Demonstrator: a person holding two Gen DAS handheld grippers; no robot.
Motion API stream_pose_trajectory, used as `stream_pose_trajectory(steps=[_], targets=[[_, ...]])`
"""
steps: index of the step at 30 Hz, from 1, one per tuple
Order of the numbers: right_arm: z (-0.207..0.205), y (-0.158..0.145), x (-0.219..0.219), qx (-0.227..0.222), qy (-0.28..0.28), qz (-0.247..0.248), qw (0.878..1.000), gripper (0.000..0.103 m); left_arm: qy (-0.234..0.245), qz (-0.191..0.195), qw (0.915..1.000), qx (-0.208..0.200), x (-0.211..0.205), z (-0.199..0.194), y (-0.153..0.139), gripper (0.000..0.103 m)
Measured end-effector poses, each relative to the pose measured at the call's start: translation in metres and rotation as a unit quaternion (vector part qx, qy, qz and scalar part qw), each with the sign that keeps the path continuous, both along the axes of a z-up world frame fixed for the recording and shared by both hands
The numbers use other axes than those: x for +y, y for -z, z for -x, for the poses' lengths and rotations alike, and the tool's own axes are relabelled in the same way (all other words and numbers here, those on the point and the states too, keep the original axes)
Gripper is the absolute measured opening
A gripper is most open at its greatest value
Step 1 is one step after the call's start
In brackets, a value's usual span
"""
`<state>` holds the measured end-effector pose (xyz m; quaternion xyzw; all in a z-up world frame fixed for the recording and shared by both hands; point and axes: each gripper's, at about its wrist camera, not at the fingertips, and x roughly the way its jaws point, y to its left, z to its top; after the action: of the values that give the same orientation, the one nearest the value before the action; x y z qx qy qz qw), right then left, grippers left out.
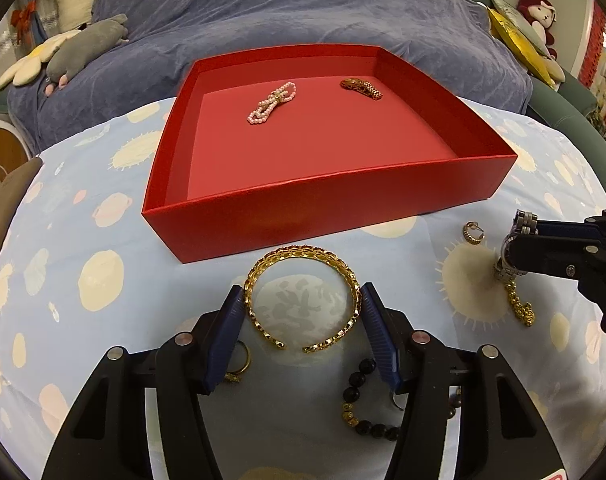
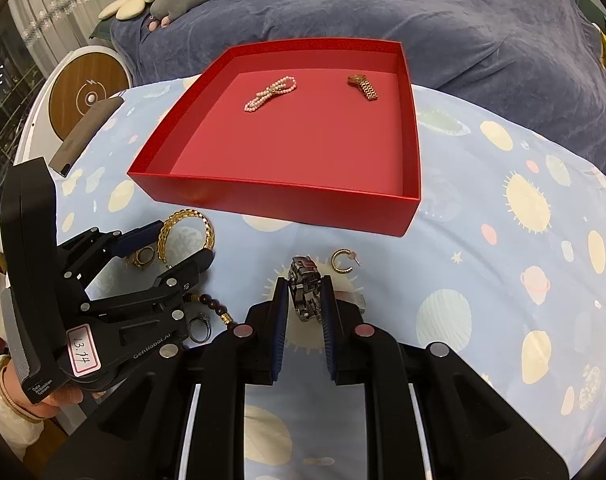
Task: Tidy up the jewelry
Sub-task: 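Grasp the gold chain bangle with the left tool while the right tool grasps the silver watch, then carry the bangle and silver watch into the red box and open both tools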
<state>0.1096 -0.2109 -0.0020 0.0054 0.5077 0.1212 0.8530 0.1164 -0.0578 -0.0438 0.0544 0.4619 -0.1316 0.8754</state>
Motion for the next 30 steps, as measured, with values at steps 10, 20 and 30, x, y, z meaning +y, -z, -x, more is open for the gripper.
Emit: stream_pose_trajectory(steps=[10, 20, 30], targets=[[0.009, -0.029, -0.001, -0.028, 0.003, -0.013, 1.000, 0.015, -0.002, 0.031, 0.9995, -0.009, -0.001, 0.010, -0.035, 0.056], [-0.002, -0.067, -0.017, -0.073, 0.036, -0.044, 0.996, 0.015, -0.026, 0.072, 0.9967, -0.027, 0.009, -0.002, -0.077, 0.056], [-0.053, -0.092, -0.020, -0.120, 0.049, -0.052, 0.990, 0.015, -0.032, 0.060, 0.9963, -0.052, 0.010, -0.057, -0.093, 0.056]])
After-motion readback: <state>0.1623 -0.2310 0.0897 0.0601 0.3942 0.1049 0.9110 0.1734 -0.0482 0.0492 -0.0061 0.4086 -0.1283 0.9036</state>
